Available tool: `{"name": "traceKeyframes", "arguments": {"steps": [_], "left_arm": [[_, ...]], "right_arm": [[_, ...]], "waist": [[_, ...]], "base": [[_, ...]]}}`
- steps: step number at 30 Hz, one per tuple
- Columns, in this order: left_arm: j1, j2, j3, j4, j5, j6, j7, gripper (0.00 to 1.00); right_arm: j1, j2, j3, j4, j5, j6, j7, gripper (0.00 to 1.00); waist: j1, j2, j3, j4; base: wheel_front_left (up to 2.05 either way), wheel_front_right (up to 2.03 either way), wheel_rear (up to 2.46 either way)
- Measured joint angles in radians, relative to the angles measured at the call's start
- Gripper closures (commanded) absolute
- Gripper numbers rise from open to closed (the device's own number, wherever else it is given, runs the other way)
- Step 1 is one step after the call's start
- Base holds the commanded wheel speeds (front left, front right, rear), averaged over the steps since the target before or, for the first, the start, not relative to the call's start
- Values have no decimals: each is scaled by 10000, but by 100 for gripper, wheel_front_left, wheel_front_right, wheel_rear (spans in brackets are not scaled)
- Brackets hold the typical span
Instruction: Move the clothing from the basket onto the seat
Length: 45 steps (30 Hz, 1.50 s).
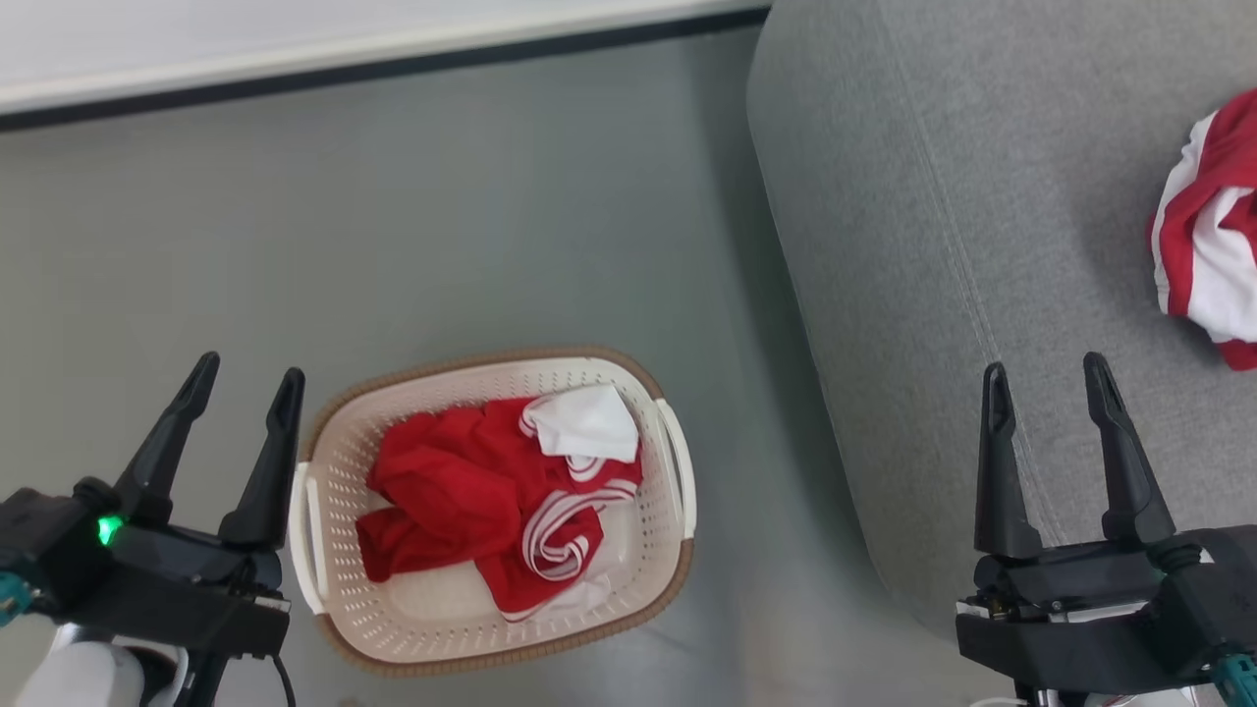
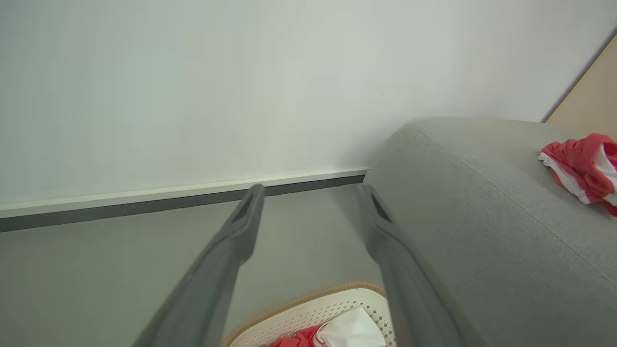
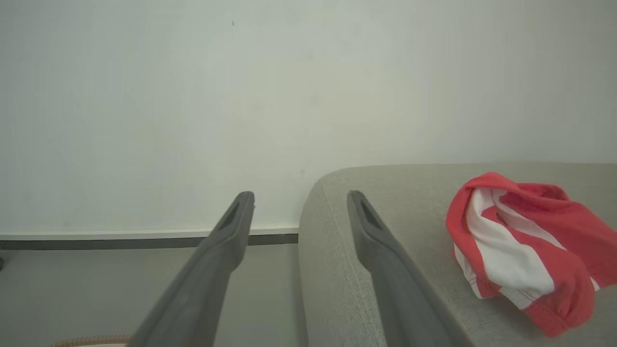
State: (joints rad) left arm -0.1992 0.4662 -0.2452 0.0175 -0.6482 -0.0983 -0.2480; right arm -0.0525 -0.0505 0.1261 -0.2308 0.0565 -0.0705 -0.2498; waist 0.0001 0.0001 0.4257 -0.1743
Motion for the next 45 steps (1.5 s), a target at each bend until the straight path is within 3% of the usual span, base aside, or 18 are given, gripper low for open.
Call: {"name": "traceKeyframes", "arguments": {"steps": [18,34,45], "left_arm": [[-1480,836,-1141,190,606,-249,802,0],[-2516,874,-2224,1379,1045,-263,1818,0],[-3045,1365,-2399,2255,1208,-265,2391,0]], "right_arm": [[-410,29,1135,-897,853,-529,-71,0],[-818,35,1877,-1473,1212,-541,-71,0],[-814,46,2414,-1927,1384,-541,-71,0]], "waist": [[0,1,2512,-864],[-1,1,3915,-1856],[0,0,4689,-2502]], "base": [[0,0,0],[0,0,0],[0,0,0]]}}
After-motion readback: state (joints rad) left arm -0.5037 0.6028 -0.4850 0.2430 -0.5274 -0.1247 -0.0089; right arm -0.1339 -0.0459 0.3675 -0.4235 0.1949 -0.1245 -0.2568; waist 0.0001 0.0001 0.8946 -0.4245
